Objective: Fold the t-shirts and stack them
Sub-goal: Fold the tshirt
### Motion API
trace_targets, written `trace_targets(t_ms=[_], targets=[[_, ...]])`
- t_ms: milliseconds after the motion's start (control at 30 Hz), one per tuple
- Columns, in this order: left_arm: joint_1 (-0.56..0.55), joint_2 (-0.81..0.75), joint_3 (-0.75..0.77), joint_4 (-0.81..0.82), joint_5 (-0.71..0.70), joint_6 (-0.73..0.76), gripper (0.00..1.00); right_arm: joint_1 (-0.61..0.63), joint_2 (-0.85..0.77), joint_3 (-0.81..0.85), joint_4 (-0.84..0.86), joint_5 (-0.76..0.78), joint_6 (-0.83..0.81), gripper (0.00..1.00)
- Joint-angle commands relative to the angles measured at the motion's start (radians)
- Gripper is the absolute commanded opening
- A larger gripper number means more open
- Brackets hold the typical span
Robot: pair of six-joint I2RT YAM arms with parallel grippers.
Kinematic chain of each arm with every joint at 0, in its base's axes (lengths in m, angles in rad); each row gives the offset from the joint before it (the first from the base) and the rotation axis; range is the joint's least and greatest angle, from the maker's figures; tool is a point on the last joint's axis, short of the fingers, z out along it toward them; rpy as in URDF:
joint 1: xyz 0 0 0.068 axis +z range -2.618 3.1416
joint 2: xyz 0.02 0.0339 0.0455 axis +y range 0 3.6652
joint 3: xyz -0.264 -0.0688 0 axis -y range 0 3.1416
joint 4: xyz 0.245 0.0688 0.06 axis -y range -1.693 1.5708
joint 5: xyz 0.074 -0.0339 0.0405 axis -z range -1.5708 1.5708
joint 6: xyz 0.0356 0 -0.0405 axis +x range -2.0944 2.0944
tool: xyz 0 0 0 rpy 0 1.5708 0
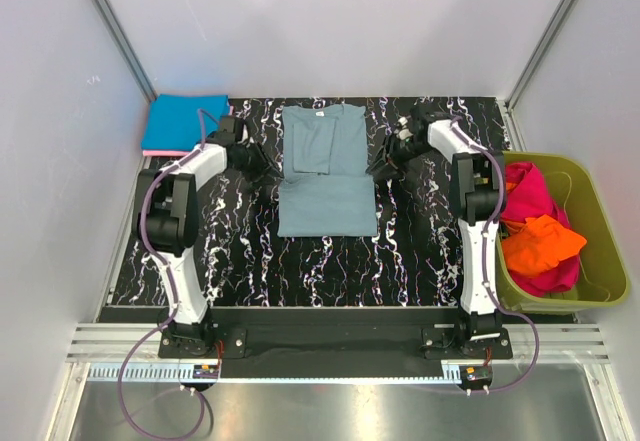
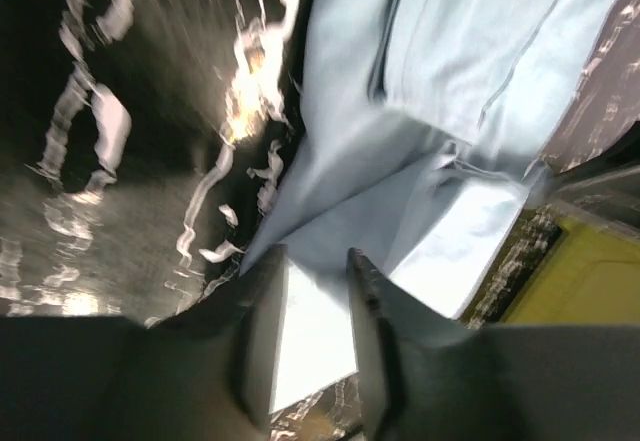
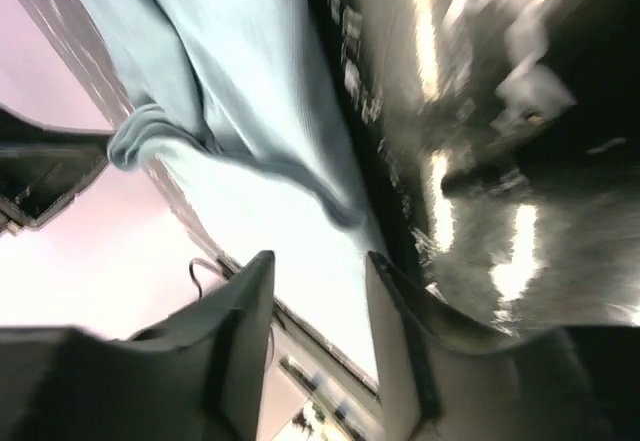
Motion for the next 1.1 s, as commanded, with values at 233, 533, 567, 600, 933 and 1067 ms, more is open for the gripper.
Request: trace_targets(t_ms=[233,533,567,600,933,1067], targets=[[-0.018,-0.311,-0.051,-0.051,-0.082,0.190,0.47,-0.052,-0.133,0.069,-0.108,0.074,-0.039,0.58],[-0.161,-0.311,-0.299,0.283,0.142,0.057,0.38,0.071,-0.394,-0.431,0.266,-0.092,0.107,0.51],[-0.164,-0.288,-0.322,0.318,0.150,0.032,0.37,0.091,-0.384,-0.463,0.298,-0.113,0.117,0.49],[-0.172,-0.280,-0.350,0.375,0.153,0.010,0.36,0.099,-0.373,-0.477,0.315,-0.130,0.127,0.47],[-0.142,-0.242,-0.478,0.294,0.127,0.174,0.34,0.018,-0.315,-0.637,0.351,-0.112,0.044,0.39],[-0.142,-0.306,-0.461,0.205,0.110,0.234,0.34,-0.003,-0.368,-0.638,0.277,-0.085,0.004,0.39]])
